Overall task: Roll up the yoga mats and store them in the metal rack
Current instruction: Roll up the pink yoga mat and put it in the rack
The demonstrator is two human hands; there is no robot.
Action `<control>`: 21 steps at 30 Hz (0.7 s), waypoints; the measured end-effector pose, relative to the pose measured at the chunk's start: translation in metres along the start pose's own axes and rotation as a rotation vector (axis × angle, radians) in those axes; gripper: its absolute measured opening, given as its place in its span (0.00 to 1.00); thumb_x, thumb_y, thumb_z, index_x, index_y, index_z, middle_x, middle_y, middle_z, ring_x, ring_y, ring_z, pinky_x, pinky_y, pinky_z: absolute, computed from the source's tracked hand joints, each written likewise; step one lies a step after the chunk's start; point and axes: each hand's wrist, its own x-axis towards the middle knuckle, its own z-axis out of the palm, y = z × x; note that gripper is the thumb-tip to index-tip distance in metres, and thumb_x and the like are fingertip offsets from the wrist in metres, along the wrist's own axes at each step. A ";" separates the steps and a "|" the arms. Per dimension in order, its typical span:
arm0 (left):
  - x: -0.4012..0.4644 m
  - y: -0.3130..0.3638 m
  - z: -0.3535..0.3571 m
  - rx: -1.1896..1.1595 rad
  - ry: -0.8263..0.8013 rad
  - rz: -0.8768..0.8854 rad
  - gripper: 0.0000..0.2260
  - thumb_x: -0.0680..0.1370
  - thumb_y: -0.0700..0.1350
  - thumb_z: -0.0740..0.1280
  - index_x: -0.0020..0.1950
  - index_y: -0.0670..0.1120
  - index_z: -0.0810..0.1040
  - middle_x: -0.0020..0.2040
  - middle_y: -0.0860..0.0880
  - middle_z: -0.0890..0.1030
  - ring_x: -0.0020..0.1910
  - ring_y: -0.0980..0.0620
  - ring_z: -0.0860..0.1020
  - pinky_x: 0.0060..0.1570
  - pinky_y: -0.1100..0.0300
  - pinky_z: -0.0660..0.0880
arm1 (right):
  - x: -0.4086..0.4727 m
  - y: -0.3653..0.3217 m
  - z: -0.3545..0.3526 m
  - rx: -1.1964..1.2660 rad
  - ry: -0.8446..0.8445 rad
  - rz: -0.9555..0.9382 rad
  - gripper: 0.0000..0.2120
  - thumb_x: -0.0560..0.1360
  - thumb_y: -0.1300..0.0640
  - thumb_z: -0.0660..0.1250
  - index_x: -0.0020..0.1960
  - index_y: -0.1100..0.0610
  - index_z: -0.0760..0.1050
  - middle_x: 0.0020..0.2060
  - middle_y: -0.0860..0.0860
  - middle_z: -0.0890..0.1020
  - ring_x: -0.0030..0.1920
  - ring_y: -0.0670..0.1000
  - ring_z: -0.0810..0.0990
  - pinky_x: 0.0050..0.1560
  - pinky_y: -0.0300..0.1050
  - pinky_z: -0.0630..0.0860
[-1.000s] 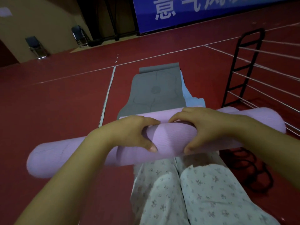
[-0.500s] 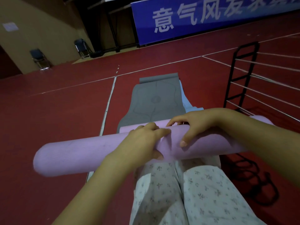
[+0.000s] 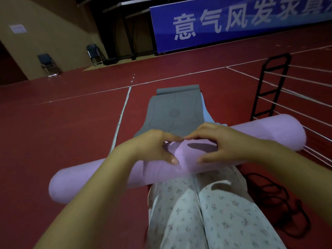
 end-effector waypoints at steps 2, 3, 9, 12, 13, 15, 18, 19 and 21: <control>0.005 -0.002 -0.005 -0.053 -0.031 -0.011 0.30 0.68 0.51 0.77 0.68 0.57 0.72 0.59 0.57 0.78 0.58 0.54 0.76 0.58 0.61 0.71 | -0.002 0.000 0.009 -0.082 0.047 -0.003 0.29 0.64 0.34 0.68 0.63 0.27 0.62 0.55 0.43 0.73 0.55 0.41 0.71 0.57 0.41 0.69; 0.007 -0.003 -0.007 -0.065 -0.041 -0.014 0.29 0.68 0.51 0.77 0.67 0.58 0.73 0.58 0.58 0.78 0.57 0.54 0.77 0.59 0.59 0.71 | -0.002 0.003 0.014 -0.152 0.067 -0.008 0.32 0.63 0.31 0.66 0.65 0.30 0.63 0.55 0.43 0.73 0.55 0.42 0.70 0.56 0.44 0.69; 0.010 -0.001 -0.003 -0.015 -0.006 -0.027 0.29 0.69 0.52 0.75 0.69 0.56 0.71 0.64 0.56 0.76 0.61 0.54 0.74 0.59 0.62 0.69 | 0.000 0.014 0.023 -0.286 0.075 0.028 0.38 0.60 0.30 0.65 0.68 0.38 0.67 0.58 0.44 0.72 0.57 0.48 0.71 0.56 0.54 0.70; -0.002 0.002 0.011 0.156 0.182 0.019 0.26 0.72 0.51 0.73 0.69 0.54 0.72 0.62 0.50 0.77 0.58 0.49 0.75 0.51 0.63 0.67 | 0.006 0.011 0.016 -0.225 0.039 0.058 0.37 0.60 0.32 0.66 0.68 0.36 0.66 0.57 0.41 0.71 0.57 0.46 0.70 0.57 0.51 0.69; -0.007 0.002 0.017 0.189 0.253 0.055 0.24 0.73 0.51 0.72 0.68 0.54 0.73 0.61 0.49 0.76 0.57 0.47 0.75 0.52 0.60 0.69 | 0.009 0.011 0.015 -0.202 0.033 0.064 0.36 0.60 0.33 0.67 0.68 0.36 0.67 0.56 0.40 0.71 0.57 0.46 0.70 0.58 0.50 0.69; -0.016 0.002 0.030 0.217 0.360 0.130 0.23 0.71 0.53 0.72 0.65 0.52 0.76 0.62 0.45 0.76 0.58 0.41 0.76 0.56 0.51 0.74 | 0.015 0.013 0.011 -0.151 0.027 0.066 0.34 0.62 0.37 0.72 0.67 0.37 0.69 0.56 0.40 0.72 0.58 0.45 0.71 0.58 0.46 0.69; -0.019 0.004 0.049 0.316 0.447 0.117 0.26 0.67 0.55 0.74 0.64 0.53 0.76 0.65 0.43 0.74 0.66 0.37 0.71 0.59 0.32 0.69 | 0.023 0.020 0.005 -0.084 -0.004 0.061 0.32 0.65 0.47 0.77 0.66 0.41 0.71 0.56 0.42 0.73 0.57 0.43 0.72 0.54 0.36 0.67; -0.019 0.005 0.052 0.341 0.463 0.104 0.28 0.66 0.55 0.75 0.65 0.54 0.75 0.66 0.43 0.74 0.67 0.38 0.70 0.59 0.30 0.66 | 0.027 0.022 0.003 -0.068 -0.023 0.064 0.32 0.65 0.47 0.77 0.66 0.41 0.71 0.56 0.42 0.73 0.56 0.42 0.72 0.53 0.34 0.66; -0.017 0.008 0.054 0.336 0.457 0.075 0.31 0.67 0.55 0.75 0.69 0.56 0.71 0.69 0.45 0.71 0.68 0.41 0.68 0.63 0.33 0.61 | 0.033 0.026 0.000 -0.029 -0.069 0.080 0.33 0.61 0.42 0.75 0.65 0.39 0.71 0.56 0.40 0.73 0.57 0.40 0.72 0.54 0.35 0.66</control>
